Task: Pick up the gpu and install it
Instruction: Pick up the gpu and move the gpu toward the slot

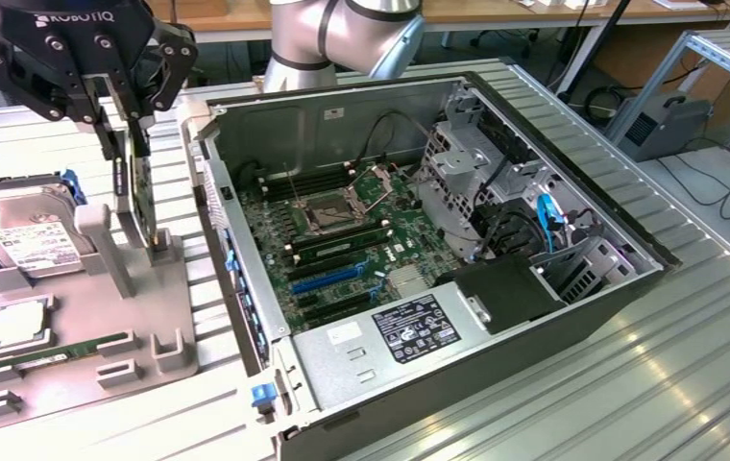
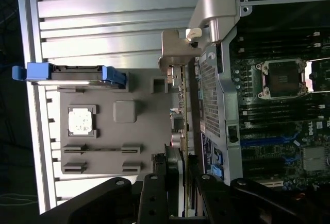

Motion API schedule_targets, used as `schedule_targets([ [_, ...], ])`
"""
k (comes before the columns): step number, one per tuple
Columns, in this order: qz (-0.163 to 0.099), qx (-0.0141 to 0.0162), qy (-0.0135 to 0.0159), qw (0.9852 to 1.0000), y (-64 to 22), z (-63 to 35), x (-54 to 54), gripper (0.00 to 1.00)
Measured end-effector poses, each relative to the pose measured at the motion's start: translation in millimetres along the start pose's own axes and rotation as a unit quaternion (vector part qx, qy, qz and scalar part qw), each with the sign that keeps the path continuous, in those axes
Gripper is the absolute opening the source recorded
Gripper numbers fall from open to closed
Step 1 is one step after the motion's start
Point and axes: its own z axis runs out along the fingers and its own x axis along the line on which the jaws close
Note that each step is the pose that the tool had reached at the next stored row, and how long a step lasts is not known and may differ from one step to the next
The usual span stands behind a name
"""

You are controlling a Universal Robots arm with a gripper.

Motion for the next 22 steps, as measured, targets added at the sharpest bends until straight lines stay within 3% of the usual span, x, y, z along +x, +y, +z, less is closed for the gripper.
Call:
schedule_targets([
  [22, 0.000, 0.0000, 0.0000, 1.0000, 1.4, 0.5, -18.9, 0.27],
])
